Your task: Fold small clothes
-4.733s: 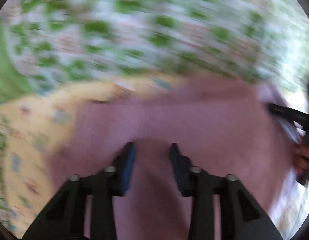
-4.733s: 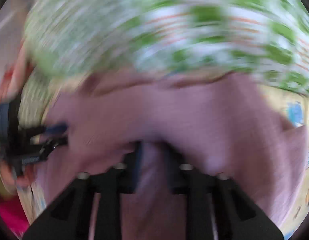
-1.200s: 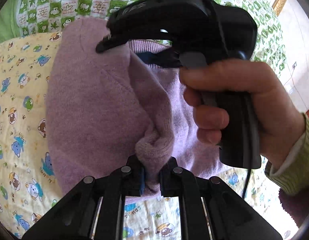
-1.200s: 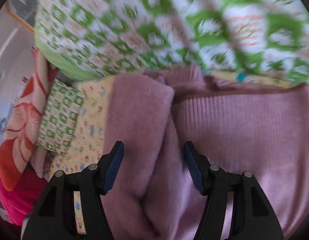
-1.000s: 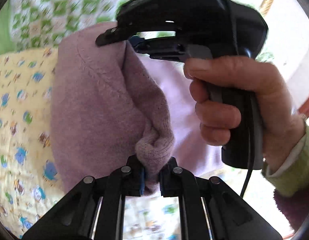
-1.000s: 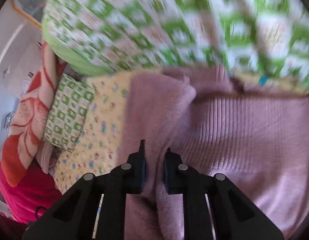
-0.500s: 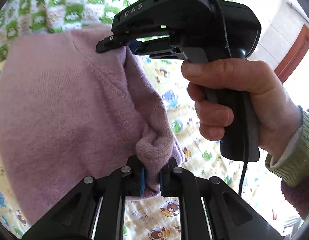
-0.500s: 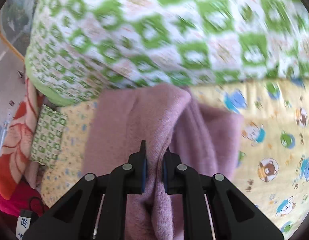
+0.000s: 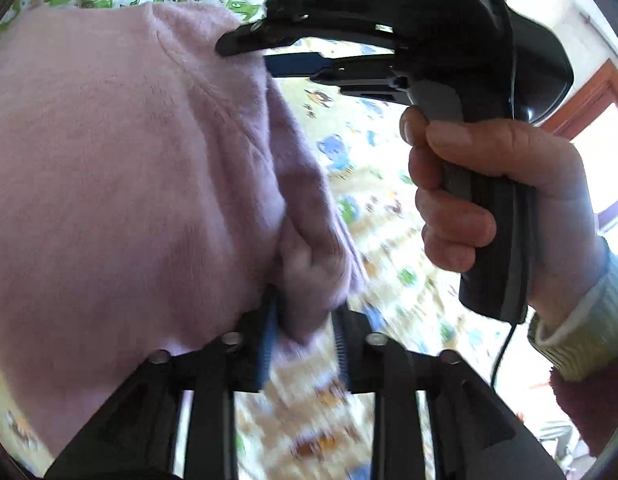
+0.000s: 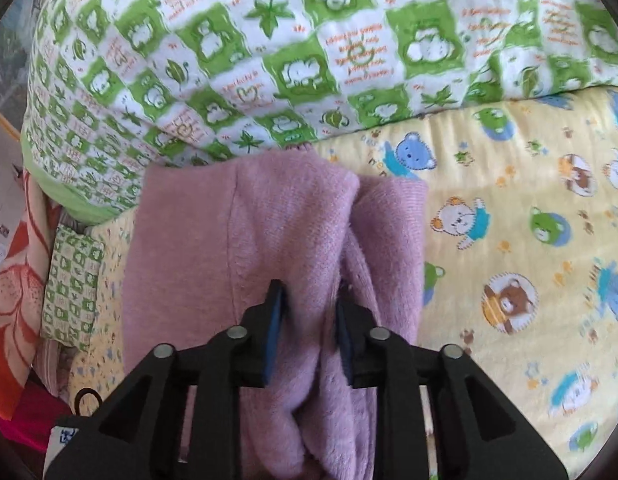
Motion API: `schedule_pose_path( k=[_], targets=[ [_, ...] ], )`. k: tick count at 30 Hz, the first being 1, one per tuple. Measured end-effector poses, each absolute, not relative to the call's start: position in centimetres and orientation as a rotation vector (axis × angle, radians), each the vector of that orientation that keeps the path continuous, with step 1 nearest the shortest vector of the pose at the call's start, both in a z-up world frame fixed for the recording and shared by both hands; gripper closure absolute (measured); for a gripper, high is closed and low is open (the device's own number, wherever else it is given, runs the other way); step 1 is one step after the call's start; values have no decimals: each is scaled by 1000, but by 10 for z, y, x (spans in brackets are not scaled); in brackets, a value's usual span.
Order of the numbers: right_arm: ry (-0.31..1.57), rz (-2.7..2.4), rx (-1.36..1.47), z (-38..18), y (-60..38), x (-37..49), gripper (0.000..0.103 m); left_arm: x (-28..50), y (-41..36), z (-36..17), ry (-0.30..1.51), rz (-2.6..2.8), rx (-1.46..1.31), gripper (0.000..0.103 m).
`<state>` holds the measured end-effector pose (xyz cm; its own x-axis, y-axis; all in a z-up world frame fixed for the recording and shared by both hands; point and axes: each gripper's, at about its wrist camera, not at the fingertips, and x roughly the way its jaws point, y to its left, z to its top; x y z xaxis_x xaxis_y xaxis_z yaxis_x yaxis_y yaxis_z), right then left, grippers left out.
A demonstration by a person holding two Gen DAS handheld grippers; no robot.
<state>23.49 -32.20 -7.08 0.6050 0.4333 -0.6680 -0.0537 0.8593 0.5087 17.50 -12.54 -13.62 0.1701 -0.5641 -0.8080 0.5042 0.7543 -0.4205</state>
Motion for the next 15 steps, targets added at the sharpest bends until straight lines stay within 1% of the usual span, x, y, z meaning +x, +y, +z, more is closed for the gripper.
schedule_pose_path(
  k=[1,2,3,5,7,8,10,12,15],
  targets=[
    [868,285,470,-66,-323,227,66,170,-116,-130,1175,-766,-65,62],
    [853,278,472,-61,-325,217,59,160,-107,-123,1173,-773,-72,59],
    [835,269,472,-55,-326,205,55,148,-101,-116,1168,-779,-77,55],
    [814,274,473,-49,-326,181,55,117,-90,-101,1145,-774,-74,53],
    [816,302,470,-47,-317,159,55,105,-62,-91,1128,-722,-87,49],
    [818,314,465,-47,-312,151,55,99,-50,-81,1123,-679,-115,49],
    [847,320,430,-54,-301,135,55,105,-26,-74,1116,-594,-152,48],
    [888,292,383,-65,-290,132,55,132,1,-71,1114,-492,-207,44],
    [943,267,388,-87,-287,137,55,158,14,-82,1143,-419,-280,44]
  ],
)
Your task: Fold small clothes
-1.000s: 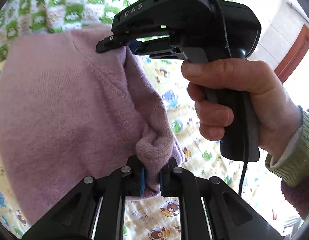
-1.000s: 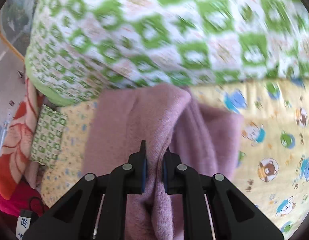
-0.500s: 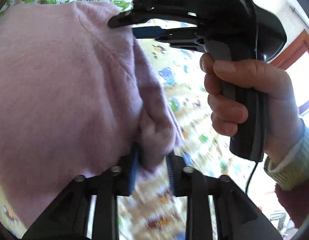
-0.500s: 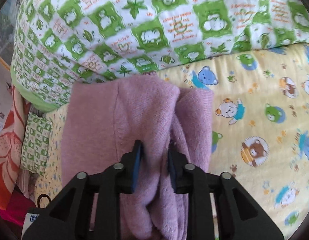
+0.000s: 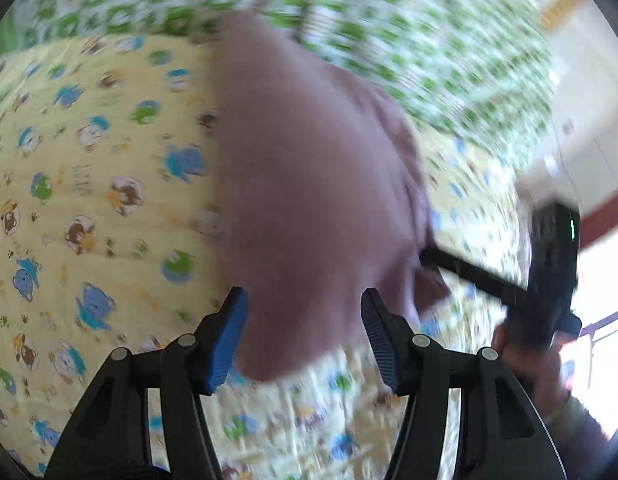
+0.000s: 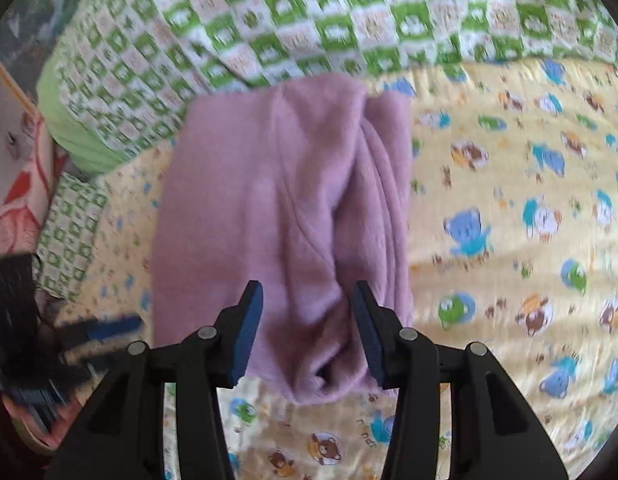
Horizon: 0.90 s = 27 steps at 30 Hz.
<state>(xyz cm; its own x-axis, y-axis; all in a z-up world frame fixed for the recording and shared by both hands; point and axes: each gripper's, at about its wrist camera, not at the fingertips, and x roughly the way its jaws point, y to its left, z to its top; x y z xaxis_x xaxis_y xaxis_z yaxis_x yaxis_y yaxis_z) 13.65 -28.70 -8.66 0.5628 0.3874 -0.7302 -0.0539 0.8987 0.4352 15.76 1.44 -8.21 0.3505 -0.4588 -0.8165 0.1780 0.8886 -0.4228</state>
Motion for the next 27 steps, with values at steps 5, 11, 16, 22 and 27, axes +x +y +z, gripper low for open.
schedule_pose_path(
  k=[5,11,16,22,27],
  targets=[
    [963,275,429,-105,-285,155,66,198,6,-119,1204,-395,-272,42],
    [873,259,545,-78,-315,128,96,196,-17,-126,1202,-406,-208,40],
    [960,179,576,-114,-334,132,97,197,-43,-133,1208,-390,-122,39],
    [956,155,576,-116,-324,137,92,194,-32,-128,1217,-390,-145,38],
    [921,108,466,-85,-318,126,74,190,-14,-104,1166,-359,-174,37]
  ],
)
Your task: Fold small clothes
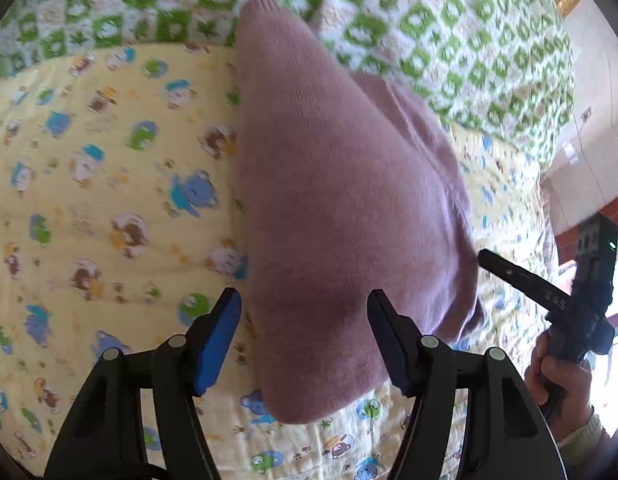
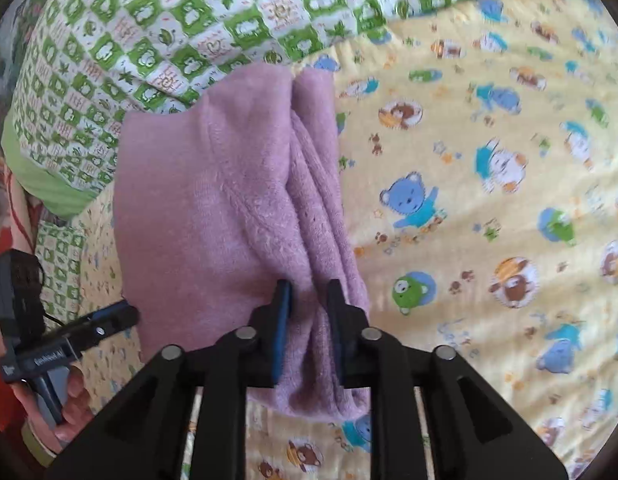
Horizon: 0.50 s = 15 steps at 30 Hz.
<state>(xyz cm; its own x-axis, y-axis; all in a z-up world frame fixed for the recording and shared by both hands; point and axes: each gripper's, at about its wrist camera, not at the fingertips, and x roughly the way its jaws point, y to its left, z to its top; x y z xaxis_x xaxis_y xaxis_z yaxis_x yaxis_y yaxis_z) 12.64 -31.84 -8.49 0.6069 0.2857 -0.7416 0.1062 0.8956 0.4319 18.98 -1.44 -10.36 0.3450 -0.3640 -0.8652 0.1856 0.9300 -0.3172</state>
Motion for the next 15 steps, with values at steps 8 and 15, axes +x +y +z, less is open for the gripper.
schedule_pose_path(
  k=[8,15],
  targets=[
    [770,306,500,-44,-288,172,73,234,-19,-71,1070,-276,-200,38],
    [821,247,496,-66,-292,229,73,315,-30,-88,1110,-172,-159,43]
  ],
)
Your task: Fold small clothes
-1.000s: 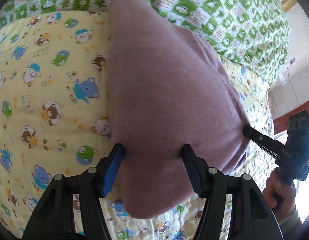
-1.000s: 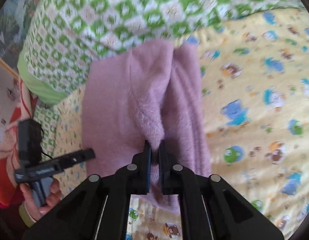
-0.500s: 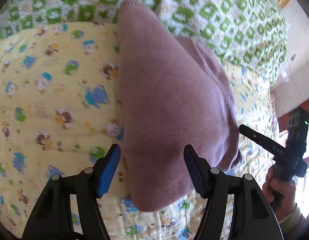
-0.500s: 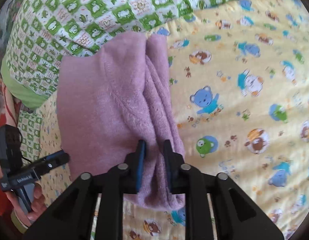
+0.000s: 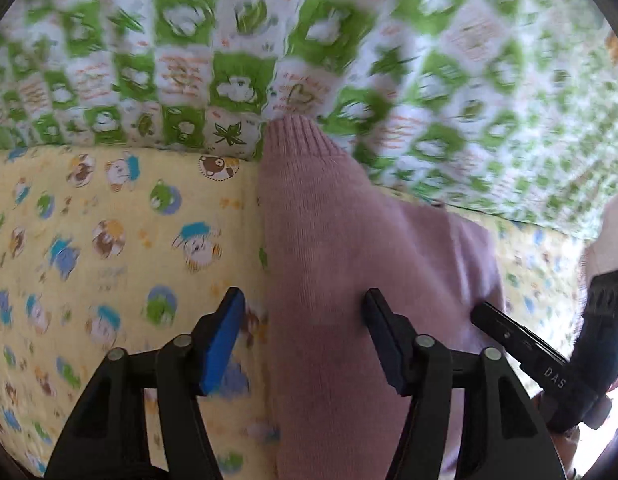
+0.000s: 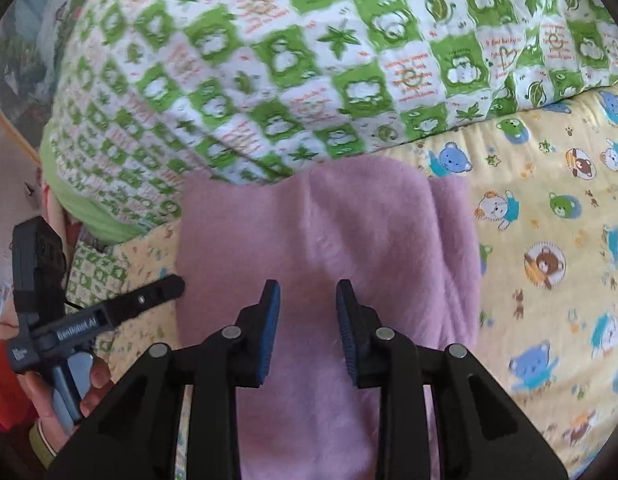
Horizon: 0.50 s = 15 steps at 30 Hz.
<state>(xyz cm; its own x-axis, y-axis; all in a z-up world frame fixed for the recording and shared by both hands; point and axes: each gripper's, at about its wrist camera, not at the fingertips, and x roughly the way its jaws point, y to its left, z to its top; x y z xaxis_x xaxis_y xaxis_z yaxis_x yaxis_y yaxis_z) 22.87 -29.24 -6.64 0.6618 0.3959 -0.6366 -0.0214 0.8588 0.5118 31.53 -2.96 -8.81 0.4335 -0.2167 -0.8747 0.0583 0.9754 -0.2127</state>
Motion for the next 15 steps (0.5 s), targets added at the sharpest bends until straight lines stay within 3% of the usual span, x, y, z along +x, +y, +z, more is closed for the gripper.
schedule_pose_path(
  k=[2,3,4,9,15],
  targets=[
    [849,203,500,-78,-302,239,80,334,-37,-102,1149,-166,-126,45],
    [859,183,504,-84,-307,245,95,340,-41,-107,1156,-156,-105,45],
    [867,155,497,-88,-311,248,103,346,-44,-111,1159,-148,-84,45],
    [839,147,557,-90,-327,251,103,358,-45,-111,1161,-164,-81,45],
    [799,177,512,-55,-322,204,99,313,-27,-81,1110,-224,-131,44]
  ],
)
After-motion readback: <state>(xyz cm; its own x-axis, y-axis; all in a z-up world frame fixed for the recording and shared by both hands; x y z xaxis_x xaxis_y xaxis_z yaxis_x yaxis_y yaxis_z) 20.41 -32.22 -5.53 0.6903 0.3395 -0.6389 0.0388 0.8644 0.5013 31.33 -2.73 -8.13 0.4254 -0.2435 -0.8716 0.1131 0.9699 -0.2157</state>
